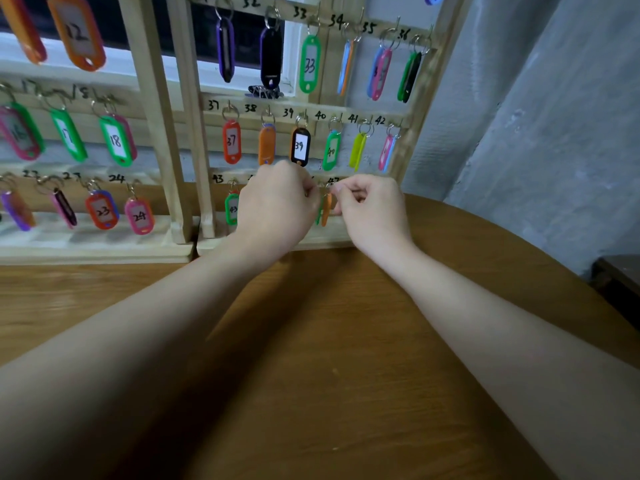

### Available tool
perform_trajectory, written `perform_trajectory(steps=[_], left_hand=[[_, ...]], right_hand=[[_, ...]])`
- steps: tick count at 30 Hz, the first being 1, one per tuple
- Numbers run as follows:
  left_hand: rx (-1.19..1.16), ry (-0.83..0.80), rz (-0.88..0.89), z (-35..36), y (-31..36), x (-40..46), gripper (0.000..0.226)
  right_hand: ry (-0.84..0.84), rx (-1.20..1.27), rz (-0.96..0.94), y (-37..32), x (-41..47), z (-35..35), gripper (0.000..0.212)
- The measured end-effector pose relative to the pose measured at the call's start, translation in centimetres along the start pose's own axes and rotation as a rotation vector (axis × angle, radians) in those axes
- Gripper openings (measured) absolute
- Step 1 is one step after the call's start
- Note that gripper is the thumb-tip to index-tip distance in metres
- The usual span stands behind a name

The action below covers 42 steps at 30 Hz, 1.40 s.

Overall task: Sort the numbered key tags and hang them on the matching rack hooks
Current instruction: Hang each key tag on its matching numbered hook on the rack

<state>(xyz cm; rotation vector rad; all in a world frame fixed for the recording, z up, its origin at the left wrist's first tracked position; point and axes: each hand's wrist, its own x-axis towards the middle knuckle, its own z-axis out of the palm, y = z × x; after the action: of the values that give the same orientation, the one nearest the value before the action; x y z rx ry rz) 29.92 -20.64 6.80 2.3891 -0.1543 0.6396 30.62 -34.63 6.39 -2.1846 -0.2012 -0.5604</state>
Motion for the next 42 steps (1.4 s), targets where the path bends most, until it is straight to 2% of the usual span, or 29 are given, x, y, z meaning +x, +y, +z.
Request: perform_trajectory(steps=[7, 15, 28, 35, 39, 42], left_hand=[[0.022, -0.023, 0.023, -0.1, -0.2, 0.3, 0.020], [0.027, -0.031, 0.026, -0.1, -0.5, 0.2, 0.019], [0.173, 0.003, 0.176, 0.3, -1.7, -0.8, 0.023], [0.254, -0.139, 0.218, -0.9, -1.7, -5.0, 0.017], [0.333, -0.255, 0.208, -2.2, -0.3, -9.1, 0.021], [0.361, -0.311, 0.208, -3.2, 1.5, -11.9, 0.025]], right_hand=[[0.009, 0.000, 0.088, -0.4, 0.7, 0.3, 0.025], [-0.019, 0.002, 0.029, -1.1, 0.6, -0.8, 0.028], [-0.076, -0.118, 0.052, 0.6, -0.3, -0.3, 0.028], [-0.176, -0.142, 0.119, 0.4, -4.2, -4.5, 0.024], [-0.319, -0.088, 0.160, -0.7, -8.3, -7.7, 0.021], [-0.332, -0.089, 0.151, -1.8, -11.9, -9.9, 0.019]])
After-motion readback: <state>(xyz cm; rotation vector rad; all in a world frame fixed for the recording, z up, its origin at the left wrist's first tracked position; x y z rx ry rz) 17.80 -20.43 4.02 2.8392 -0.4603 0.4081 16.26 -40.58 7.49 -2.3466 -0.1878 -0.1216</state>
